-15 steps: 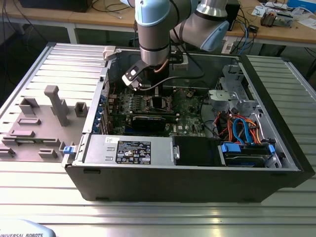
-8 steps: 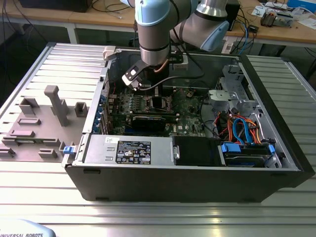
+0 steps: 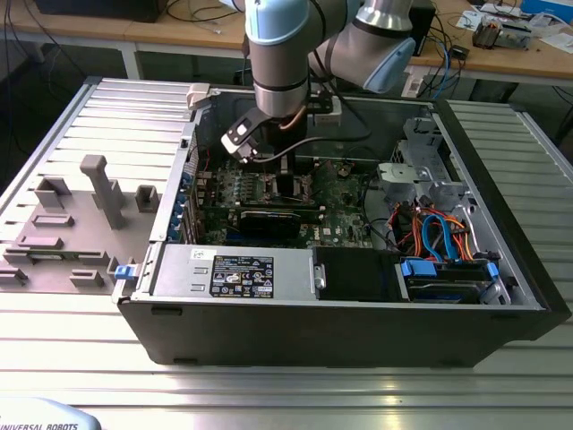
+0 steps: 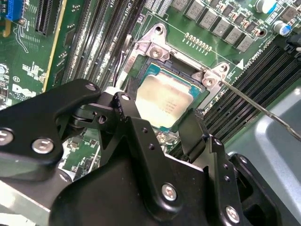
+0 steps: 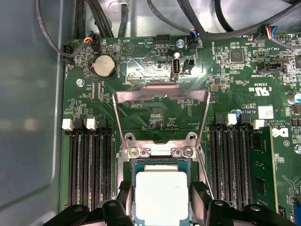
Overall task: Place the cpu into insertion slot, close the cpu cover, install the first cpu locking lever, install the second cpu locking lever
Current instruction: 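Place the cpu into insertion slot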
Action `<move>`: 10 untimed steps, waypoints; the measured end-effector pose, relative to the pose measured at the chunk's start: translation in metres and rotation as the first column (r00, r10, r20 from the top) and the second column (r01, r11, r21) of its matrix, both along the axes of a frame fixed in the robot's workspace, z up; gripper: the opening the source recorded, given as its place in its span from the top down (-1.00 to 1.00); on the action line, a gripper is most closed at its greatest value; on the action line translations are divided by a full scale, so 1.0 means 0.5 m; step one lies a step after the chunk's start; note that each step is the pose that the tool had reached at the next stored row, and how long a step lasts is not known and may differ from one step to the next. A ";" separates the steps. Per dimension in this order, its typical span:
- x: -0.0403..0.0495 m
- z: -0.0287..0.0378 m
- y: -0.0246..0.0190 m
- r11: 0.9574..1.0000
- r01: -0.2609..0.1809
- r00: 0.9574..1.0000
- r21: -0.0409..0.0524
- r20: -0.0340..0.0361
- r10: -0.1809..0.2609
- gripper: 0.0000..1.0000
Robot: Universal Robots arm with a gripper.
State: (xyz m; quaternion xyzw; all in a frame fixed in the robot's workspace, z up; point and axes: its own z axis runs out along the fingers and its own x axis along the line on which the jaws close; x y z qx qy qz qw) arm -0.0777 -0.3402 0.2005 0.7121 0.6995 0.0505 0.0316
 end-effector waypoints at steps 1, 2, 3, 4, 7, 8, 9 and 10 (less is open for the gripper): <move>0.001 0.002 0.0000 1.000 0.001 1.000 0.000 -0.003 -0.001 -0.22; 0.002 0.004 0.0000 1.000 0.002 1.000 0.000 -0.005 -0.002 -0.22; 0.003 0.006 -0.0001 1.000 0.003 1.000 0.000 -0.008 -0.003 -0.22; 0.003 0.008 -0.0001 1.000 0.004 1.000 0.001 -0.011 -0.004 -0.22; 0.004 0.015 0.0000 1.000 0.006 1.000 0.002 -0.020 -0.006 -0.22; 0.004 0.017 0.0000 1.000 0.007 1.000 0.003 -0.022 -0.007 -0.22; 0.004 0.019 0.0000 1.000 0.008 1.000 0.003 -0.024 -0.008 -0.22; 0.004 0.020 0.0001 1.000 0.008 1.000 0.003 -0.025 -0.008 -0.22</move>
